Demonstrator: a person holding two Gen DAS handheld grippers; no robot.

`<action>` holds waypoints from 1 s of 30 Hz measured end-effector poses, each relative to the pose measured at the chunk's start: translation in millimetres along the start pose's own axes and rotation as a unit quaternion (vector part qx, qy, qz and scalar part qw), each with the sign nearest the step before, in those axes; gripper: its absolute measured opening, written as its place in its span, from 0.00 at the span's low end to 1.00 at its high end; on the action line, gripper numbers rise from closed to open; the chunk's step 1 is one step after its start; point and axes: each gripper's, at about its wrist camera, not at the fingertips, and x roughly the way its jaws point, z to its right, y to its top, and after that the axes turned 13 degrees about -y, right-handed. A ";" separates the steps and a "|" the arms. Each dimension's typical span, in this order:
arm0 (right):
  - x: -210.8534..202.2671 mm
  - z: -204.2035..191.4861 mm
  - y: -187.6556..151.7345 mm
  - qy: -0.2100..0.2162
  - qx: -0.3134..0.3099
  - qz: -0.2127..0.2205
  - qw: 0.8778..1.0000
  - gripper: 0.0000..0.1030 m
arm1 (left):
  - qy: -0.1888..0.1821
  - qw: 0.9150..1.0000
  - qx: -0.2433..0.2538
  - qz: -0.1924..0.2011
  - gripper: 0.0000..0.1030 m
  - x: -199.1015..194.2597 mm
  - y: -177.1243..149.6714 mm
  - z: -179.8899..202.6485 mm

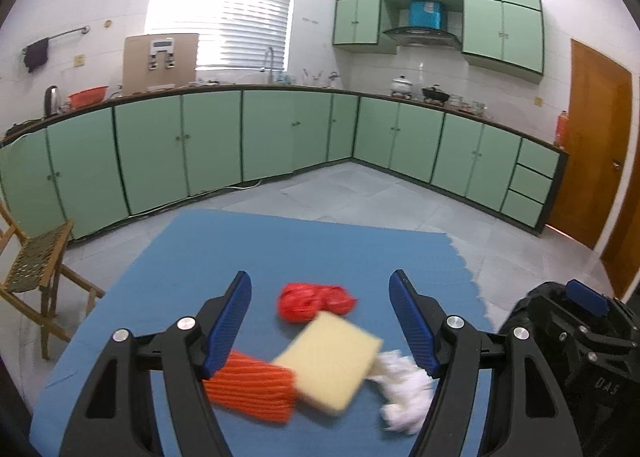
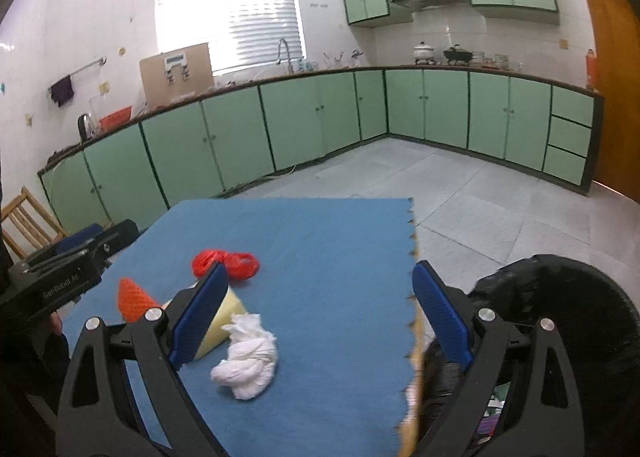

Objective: Collect trash
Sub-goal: 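Move both tools back over the table toward the remaining trash, then grasp the white tissue ball with the right tool while the left tool grasps the orange foam net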

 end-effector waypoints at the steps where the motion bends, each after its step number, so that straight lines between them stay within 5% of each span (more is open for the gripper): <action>1: 3.4 -6.9 -2.1 0.001 -0.003 -0.002 1.000 0.88 | 0.008 1.000 0.000 -0.001 0.68 0.4 -2.7 -6.0; 19: 60.6 -67.9 -62.8 -0.002 -0.048 -0.099 0.994 0.75 | 0.055 0.998 -0.006 -0.028 0.68 1.0 -45.6 -55.9; 25: 75.5 -68.6 -68.3 0.010 -0.053 -0.139 0.989 0.61 | 0.053 0.998 -0.010 -0.034 0.68 7.6 -49.1 -54.6; 30: 79.4 -75.1 -70.5 0.029 -0.072 -0.153 0.985 0.39 | 0.049 0.998 -0.007 -0.040 0.68 11.3 -53.0 -51.9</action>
